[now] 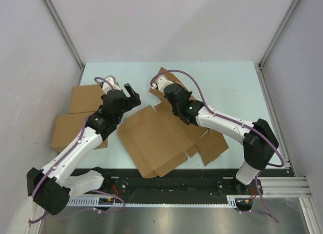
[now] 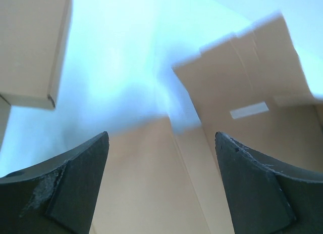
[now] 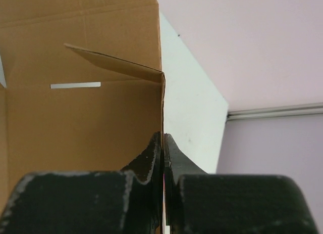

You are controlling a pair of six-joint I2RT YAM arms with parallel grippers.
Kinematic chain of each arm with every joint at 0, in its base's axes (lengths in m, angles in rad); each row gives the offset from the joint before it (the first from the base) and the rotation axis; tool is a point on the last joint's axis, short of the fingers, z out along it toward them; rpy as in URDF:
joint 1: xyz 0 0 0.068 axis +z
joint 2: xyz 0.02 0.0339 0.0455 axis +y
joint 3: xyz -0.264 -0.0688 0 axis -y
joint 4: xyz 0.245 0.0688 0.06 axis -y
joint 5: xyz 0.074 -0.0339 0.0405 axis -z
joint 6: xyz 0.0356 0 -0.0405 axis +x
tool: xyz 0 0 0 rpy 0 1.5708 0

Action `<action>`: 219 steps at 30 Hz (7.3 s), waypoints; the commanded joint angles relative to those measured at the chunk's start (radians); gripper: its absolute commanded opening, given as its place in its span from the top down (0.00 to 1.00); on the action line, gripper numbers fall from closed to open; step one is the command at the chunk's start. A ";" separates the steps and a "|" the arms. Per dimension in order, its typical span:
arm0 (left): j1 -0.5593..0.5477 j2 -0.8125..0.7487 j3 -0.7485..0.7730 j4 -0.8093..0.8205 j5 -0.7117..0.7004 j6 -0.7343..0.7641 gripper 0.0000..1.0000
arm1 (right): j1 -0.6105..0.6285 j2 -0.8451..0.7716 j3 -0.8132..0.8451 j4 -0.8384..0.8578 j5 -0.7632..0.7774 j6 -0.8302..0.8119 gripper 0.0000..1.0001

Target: Fold the paper box

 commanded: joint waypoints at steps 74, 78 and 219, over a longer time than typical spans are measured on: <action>0.121 0.229 -0.440 1.032 0.645 -0.159 0.19 | 0.286 -0.206 -0.646 0.861 0.196 -0.336 1.00; 0.107 0.187 -0.481 1.012 0.500 -0.089 0.15 | 0.288 -0.204 -0.646 0.853 0.185 -0.324 1.00; -0.401 0.284 -0.655 1.426 -0.111 0.217 1.00 | 0.325 -0.441 -0.419 0.218 0.013 0.123 0.53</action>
